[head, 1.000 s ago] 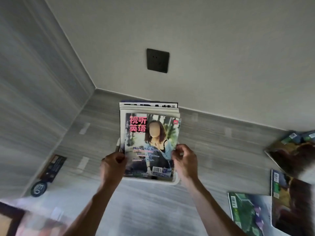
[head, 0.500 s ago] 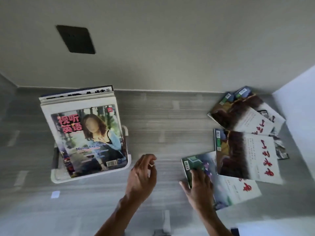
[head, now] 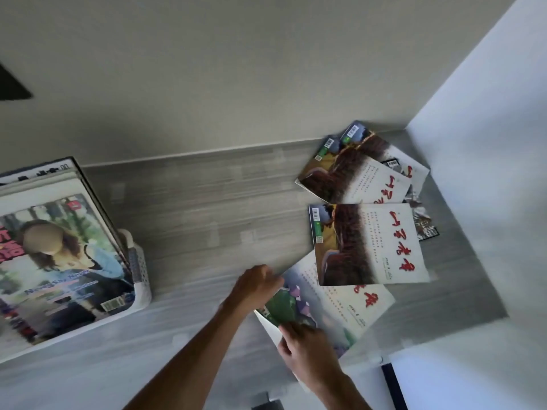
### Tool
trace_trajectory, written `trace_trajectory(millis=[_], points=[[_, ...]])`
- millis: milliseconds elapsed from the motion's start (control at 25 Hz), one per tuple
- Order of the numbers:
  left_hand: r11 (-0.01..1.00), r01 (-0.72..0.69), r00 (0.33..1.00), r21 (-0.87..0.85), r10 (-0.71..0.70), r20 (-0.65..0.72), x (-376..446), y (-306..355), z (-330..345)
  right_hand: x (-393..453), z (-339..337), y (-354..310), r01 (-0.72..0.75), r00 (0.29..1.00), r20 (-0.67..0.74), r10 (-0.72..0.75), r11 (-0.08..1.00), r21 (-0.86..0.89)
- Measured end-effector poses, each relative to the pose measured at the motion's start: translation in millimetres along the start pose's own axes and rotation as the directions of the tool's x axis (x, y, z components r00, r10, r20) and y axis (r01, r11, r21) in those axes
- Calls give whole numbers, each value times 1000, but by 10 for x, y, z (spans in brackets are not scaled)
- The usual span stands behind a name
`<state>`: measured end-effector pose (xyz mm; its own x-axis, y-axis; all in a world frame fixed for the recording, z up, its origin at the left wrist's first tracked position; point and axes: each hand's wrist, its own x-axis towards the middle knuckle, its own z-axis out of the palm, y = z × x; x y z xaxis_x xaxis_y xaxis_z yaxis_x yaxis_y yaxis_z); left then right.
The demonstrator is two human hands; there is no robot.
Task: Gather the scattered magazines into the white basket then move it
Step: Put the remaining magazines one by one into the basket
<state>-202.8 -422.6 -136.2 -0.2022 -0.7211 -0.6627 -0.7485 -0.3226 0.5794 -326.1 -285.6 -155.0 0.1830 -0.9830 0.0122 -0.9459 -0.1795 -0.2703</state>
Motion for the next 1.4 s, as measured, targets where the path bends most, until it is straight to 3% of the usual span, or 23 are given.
trace_trajectory(millis=[80, 160, 240, 320, 400, 440, 480, 520, 600, 720, 840, 960, 1040, 1120, 1200, 1320, 1400], points=[[990, -43, 986, -132, 64, 156, 16, -41, 130, -149, -6, -65, 57, 998, -7, -57, 994, 96], [986, -81, 971, -143, 110, 211, 13, -143, 187, -171, -7, -127, 56, 995, 66, -70, 980, 193], [993, -101, 984, -63, 109, 143, -42, -323, 124, -144, -13, -145, -85, 986, 161, 32, 940, 330], [995, -97, 994, 32, 99, -48, -152, -548, -73, -82, 13, -42, -365, 931, 186, 315, 832, 419], [983, -164, 972, -81, 146, -186, -351, -760, -291, 49, -19, 111, -648, 738, 207, 642, 589, 483], [962, -221, 954, -158, 180, -240, -484, -849, -406, 166, -65, 164, -703, 651, 272, 708, 429, 567], [938, -275, 937, -210, 213, -278, -625, -896, -526, 307, -129, 178, -684, 609, 353, 711, 246, 687], [908, -324, 922, -266, 240, -302, -746, -936, -637, 459, -204, 149, -621, 626, 425, 654, 88, 779], [833, -399, 900, -384, 275, -337, -897, -934, -817, 743, -369, 53, -496, 727, 426, 539, -16, 868], [788, -453, 835, -417, 212, -508, -993, -981, -1040, 1086, -518, -202, -341, 852, 239, 466, 146, 929], [848, -376, 760, -373, 52, -648, -1040, -1055, -1188, 1265, -604, -392, -209, 923, 65, 380, 352, 912], [873, -322, 732, -366, -15, -681, -1055, -1091, -1140, 1207, -551, -480, -220, 938, -40, 345, 678, 702], [893, -268, 746, -362, -46, -664, -1073, -1079, -1078, 1134, -500, -504, -202, 950, -83, 300, 798, 568], [902, -267, 705, -338, -56, -707, -1193, -1056, -1132, 1181, -589, -601, -180, 944, -130, 303, 803, 569], [880, -355, 634, -314, -21, -773, -1339, -1033, -1361, 1343, -716, -755, -157, 949, -133, 287, 792, 589], [823, -458, 542, -334, -39, -839, -1541, -974, -1907, 1695, -989, -1214, -83, 946, -148, 287, 659, 748], [798, -490, 527, -350, -49, -849, -1634, -999, -2298, 1931, -1059, -1583, -39, 929, -199, 312, 616, 786]])
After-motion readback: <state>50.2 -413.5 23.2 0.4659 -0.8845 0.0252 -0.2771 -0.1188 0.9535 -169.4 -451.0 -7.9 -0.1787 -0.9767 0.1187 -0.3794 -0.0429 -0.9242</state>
